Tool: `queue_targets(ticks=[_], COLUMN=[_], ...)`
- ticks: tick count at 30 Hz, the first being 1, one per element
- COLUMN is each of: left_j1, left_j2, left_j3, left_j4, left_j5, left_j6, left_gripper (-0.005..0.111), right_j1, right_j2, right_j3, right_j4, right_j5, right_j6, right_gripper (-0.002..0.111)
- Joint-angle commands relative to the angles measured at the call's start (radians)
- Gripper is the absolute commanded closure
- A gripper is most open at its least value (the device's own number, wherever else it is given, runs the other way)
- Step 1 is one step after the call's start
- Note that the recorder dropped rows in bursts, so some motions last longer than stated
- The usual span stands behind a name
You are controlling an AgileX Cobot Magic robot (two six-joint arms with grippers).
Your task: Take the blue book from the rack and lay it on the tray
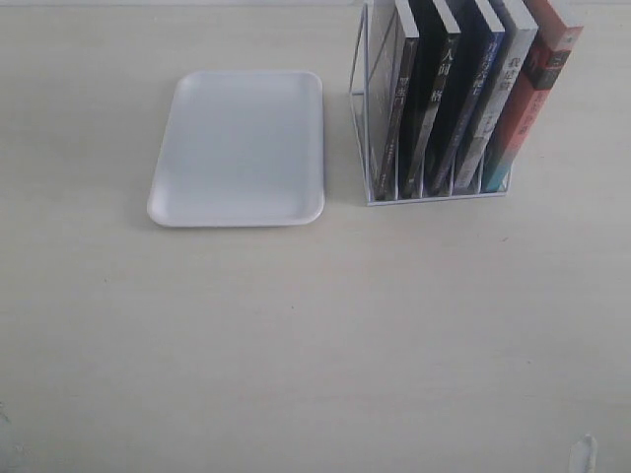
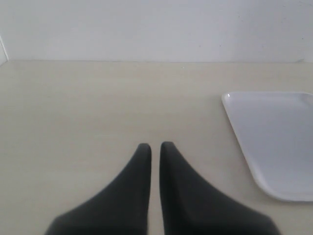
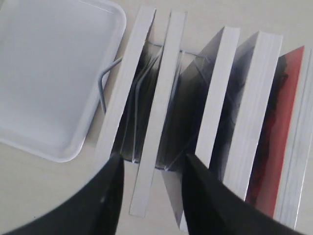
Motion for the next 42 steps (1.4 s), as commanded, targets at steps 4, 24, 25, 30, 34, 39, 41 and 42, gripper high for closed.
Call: queue_targets(ticks=[4, 24, 25, 30, 34, 39, 41, 42], left_j1=[-0.008, -0.008, -0.008, -0.008, -0.008, -0.008, -0.008, -0.008], left_j2=[-0.002, -0.002, -0.002, -0.002, -0.002, -0.002, -0.002, -0.002], left_j3=[0.004, 0.004, 0.004, 0.004, 0.004, 0.004, 0.004, 0.004], left_j4=[0.002, 0.002, 0.002, 0.002, 0.002, 0.002, 0.002, 0.002], left_j5=[-0.006, -0.006, -0.006, -0.006, -0.006, -0.006, -0.006, -0.006], left_j6=[0.002, 0.002, 0.002, 0.002, 0.002, 0.002, 0.002, 0.002], left_gripper=[0.101, 0.101, 0.101, 0.101, 0.101, 0.101, 0.101, 0.101], right_j1=[0.004, 0.009, 0.009, 0.009, 0.009, 0.009, 0.009, 0.009], right_j2=[0.02, 0.136, 0.138, 0.138, 0.138, 0.138, 0.138, 0.138], right_j3=[-0.004, -0.004, -0.004, -0.004, -0.004, -0.004, -0.004, -0.004], right_j4=[-0.012, -0.01, -0.01, -0.01, -0.01, -0.01, -0.01, -0.01], right_j5=[-0.002, -0.002, -0.002, -0.002, -0.002, -0.002, -0.002, -0.002], right_j6=[0.001, 0.003, 0.003, 0.006, 0.006, 0.006, 0.006, 0.006], right_gripper=[0.07, 0.07, 0.07, 0.07, 0.07, 0.07, 0.07, 0.07])
